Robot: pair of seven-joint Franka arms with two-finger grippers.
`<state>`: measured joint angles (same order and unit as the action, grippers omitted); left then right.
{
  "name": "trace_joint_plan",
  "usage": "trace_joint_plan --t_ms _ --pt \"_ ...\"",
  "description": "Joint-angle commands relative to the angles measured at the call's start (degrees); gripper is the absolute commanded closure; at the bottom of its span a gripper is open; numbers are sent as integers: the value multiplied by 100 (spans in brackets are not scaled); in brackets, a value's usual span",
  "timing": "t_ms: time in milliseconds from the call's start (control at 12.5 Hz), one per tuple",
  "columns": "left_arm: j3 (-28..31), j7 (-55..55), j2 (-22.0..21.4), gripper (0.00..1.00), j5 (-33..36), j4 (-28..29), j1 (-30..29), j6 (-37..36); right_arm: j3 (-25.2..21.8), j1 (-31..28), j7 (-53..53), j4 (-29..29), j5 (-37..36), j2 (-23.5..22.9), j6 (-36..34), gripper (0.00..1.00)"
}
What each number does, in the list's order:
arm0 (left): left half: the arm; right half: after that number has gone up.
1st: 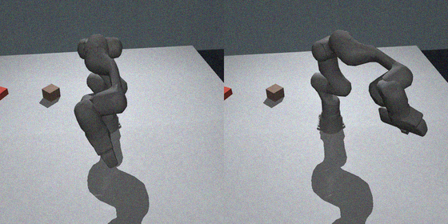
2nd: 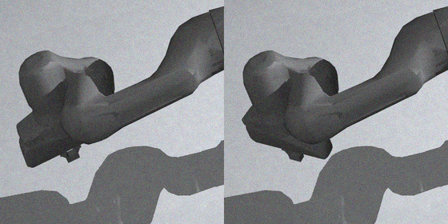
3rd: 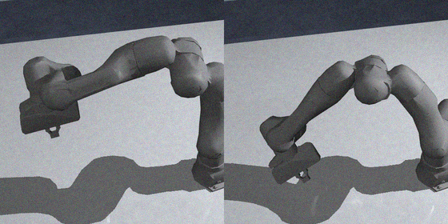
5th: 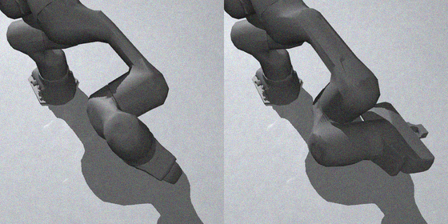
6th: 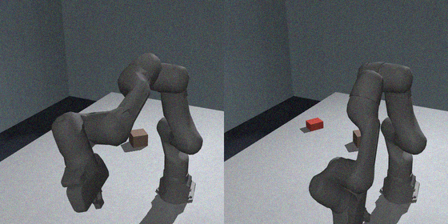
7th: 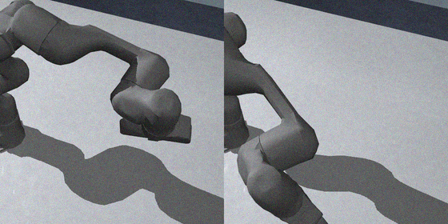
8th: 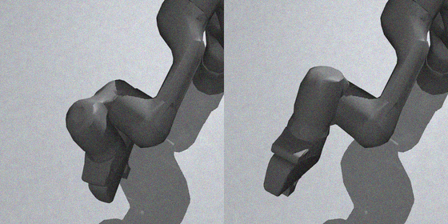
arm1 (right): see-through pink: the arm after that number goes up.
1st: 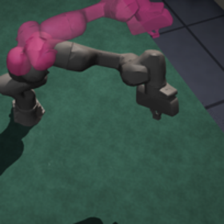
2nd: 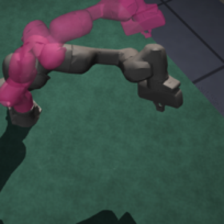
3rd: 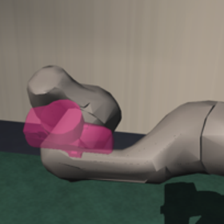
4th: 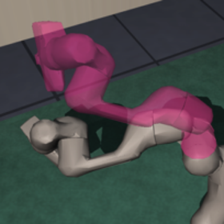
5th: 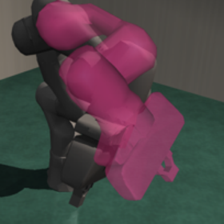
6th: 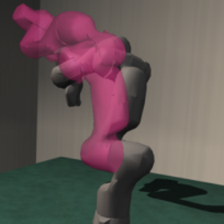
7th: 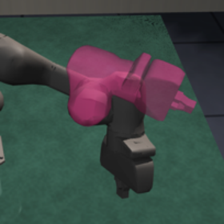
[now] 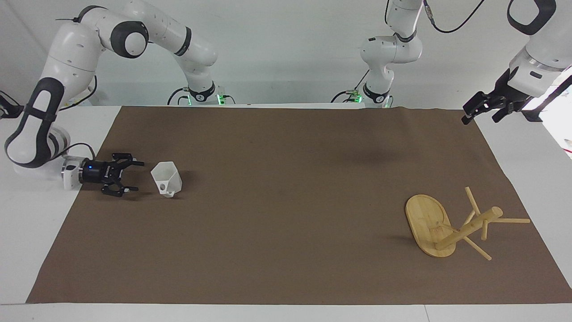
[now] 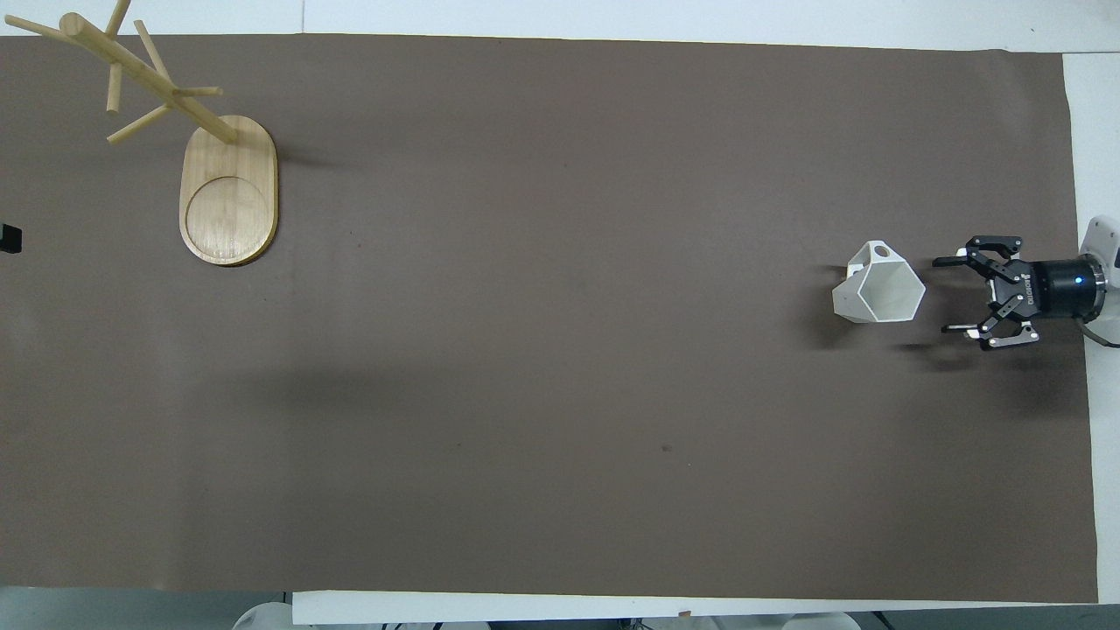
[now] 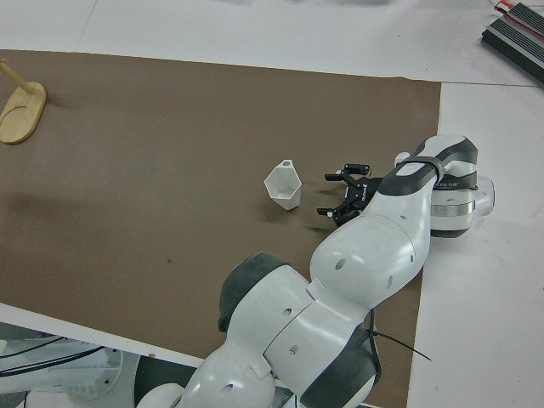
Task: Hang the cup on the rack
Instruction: 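Reach the right gripper to the white cup and close on it, then lift the white cup with the right gripper and carry it toward center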
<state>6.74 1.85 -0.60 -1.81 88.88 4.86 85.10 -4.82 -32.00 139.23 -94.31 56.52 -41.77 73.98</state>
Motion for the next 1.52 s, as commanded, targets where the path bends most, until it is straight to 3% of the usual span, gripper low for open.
trace_joint_plan --t_ms 0,160,1440 --pt "-77 17 -63 0 102 59 -73 -2 139 -61 514 -16 149 38 -138 0" --pt "-77 17 -63 0 102 59 -73 -11 139 53 964 -298 158 90 -130 0" --pt "-77 17 -71 0 102 59 -73 -46 139 414 1062 -501 184 117 169 0"
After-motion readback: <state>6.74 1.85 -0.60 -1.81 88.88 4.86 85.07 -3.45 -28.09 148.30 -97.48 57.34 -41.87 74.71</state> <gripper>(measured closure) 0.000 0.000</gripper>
